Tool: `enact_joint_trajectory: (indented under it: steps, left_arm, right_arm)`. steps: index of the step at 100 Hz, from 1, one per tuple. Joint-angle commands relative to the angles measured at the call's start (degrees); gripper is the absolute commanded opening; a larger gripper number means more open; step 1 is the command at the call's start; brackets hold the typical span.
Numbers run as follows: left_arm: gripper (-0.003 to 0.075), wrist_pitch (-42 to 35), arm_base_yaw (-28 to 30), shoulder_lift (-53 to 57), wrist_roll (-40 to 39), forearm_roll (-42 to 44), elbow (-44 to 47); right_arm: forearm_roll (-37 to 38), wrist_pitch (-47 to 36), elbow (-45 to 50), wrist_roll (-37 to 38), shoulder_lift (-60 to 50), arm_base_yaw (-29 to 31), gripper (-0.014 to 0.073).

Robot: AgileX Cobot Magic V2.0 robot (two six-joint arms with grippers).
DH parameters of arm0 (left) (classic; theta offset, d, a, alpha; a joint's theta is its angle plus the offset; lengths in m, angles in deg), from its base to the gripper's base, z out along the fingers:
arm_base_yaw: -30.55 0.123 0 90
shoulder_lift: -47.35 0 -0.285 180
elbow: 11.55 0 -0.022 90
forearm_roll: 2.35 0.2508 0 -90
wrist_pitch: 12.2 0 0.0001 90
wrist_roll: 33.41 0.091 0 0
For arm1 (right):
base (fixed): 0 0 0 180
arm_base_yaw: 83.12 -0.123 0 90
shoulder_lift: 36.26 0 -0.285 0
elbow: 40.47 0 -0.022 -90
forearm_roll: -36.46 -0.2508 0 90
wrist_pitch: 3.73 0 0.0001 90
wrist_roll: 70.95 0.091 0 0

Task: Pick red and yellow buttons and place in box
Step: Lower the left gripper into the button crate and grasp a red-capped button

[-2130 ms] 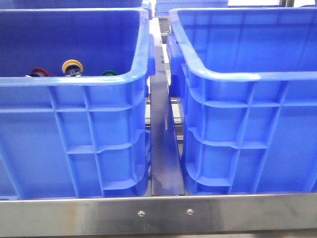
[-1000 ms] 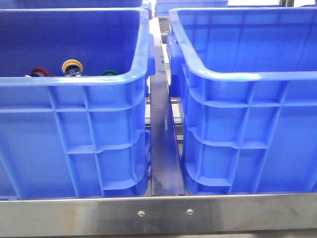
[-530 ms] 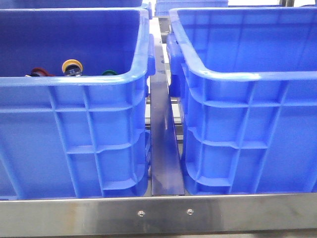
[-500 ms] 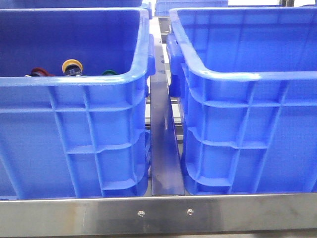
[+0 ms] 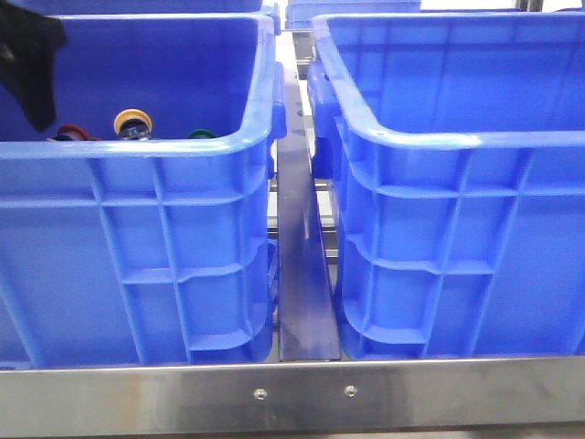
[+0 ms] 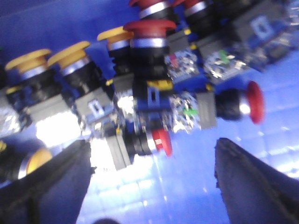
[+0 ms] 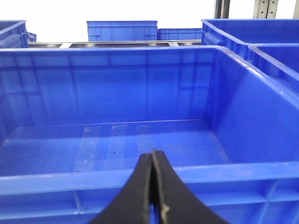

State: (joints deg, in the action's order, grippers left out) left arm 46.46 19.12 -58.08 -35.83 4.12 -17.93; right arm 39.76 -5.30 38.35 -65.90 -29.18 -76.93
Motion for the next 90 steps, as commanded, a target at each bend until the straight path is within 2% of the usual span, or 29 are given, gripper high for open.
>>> enact_joint_trajectory:
  steps: [1, 39, 46, 63, 70, 77, 90]
  left_arm:
    - [0.0512, -0.8, -0.4, -0.6, -0.7, 0.6, -3.7]
    - [0.0496, -2.6, -0.4, -7.7, -0.7, 0.6, -7.1]
    - [0.0434, -2.8, -0.4, -7.7, -0.7, 0.6, -7.1]
    - [0.0200, -3.6, -0.4, -7.7, -0.7, 0.6, -7.1]
    - [0.0135, -4.1, -0.4, -7.6, -0.7, 0.6, -7.1]
    - [0.0106, -4.7, -0.4, -7.4, -0.7, 0.6, -7.1]
    - [0.0103, -5.7, -0.4, -6.4, -0.7, 0.6, -7.1]
  right_arm:
    - [0.8, -4.2, 0.3, 0.1, -1.0, 0.4, -0.0068]
    - [0.8, -4.2, 0.3, 0.1, -1.0, 0.4, -0.0068]
    - [0.8, -4.2, 0.3, 0.1, -1.0, 0.4, -0.0068]
    - [0.8, -4.2, 0.3, 0.1, -1.0, 0.4, -0.0068]
    - [0.8, -4.2, 0.3, 0.1, -1.0, 0.4, -0.0068]
    - [0.8, -4.2, 0.3, 0.1, -1.0, 0.4, -0.0068]
    - [0.8, -4.2, 0.3, 0.1, -1.0, 0.4, -0.0068]
